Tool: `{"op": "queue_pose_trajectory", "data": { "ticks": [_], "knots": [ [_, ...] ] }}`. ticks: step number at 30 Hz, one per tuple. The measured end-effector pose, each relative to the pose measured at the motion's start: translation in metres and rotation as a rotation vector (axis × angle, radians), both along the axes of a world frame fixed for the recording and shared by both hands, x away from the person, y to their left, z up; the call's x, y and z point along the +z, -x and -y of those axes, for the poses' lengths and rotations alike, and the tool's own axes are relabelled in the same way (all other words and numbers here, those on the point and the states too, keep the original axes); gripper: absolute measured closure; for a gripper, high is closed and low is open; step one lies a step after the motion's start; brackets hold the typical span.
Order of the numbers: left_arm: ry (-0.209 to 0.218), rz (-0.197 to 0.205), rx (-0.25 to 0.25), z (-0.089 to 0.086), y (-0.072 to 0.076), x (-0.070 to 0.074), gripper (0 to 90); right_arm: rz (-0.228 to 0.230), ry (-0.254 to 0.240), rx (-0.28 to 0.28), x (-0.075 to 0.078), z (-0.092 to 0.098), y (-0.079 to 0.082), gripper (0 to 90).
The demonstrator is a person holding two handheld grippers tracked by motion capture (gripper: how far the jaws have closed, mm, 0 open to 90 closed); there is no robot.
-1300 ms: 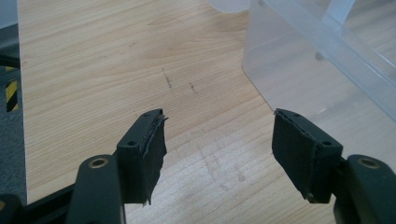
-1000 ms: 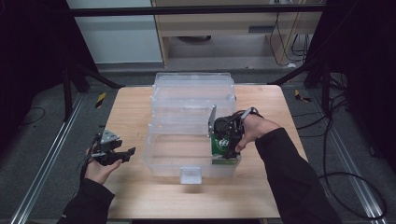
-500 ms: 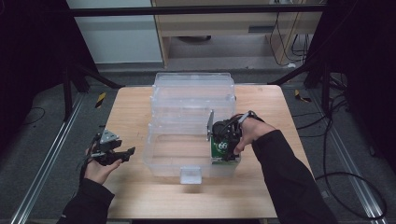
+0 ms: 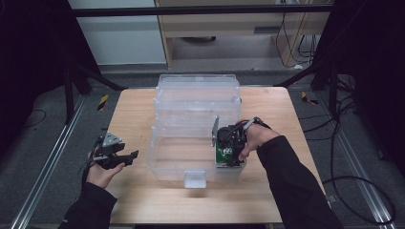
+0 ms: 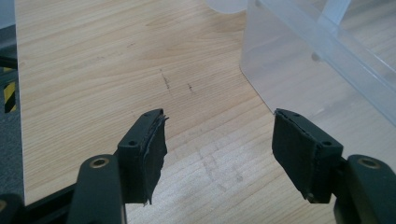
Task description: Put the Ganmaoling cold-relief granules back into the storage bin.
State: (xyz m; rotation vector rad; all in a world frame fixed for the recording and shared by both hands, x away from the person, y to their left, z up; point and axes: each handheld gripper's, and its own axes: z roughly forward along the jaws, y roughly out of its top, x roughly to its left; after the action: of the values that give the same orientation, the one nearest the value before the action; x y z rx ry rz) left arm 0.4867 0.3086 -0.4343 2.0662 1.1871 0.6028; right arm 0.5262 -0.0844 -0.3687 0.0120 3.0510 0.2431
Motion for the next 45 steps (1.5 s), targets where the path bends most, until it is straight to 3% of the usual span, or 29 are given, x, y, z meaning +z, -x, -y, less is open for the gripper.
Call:
{"op": "queue_pose_trajectory", "data": {
  "ticks": [9, 13, 23, 42, 45],
  "knots": [
    [-0.002, 0.000, -0.001, 0.000, 0.000, 0.000, 34.2, -0.003, 0.008, 0.002, -0.009, -0.001, -0.002, 17.1],
    [0.002, -0.003, 0.004, 0.000, 0.000, -0.001, 34.2, -0.007, -0.010, 0.004, -0.012, 0.000, -0.002, 17.1],
    [0.001, -0.005, 0.002, 0.000, 0.000, -0.001, 34.2, 0.015, -0.018, 0.003, -0.015, 0.001, 0.001, 16.6],
    [0.000, -0.007, 0.002, 0.000, 0.000, -0.001, 34.2, 0.022, 0.002, -0.039, -0.011, 0.001, 0.002, 15.6],
    [-0.001, -0.008, 0.001, 0.000, 0.000, -0.001, 34.2, 0.024, -0.037, -0.056, -0.005, 0.003, 0.003, 17.4]
  ]
}}
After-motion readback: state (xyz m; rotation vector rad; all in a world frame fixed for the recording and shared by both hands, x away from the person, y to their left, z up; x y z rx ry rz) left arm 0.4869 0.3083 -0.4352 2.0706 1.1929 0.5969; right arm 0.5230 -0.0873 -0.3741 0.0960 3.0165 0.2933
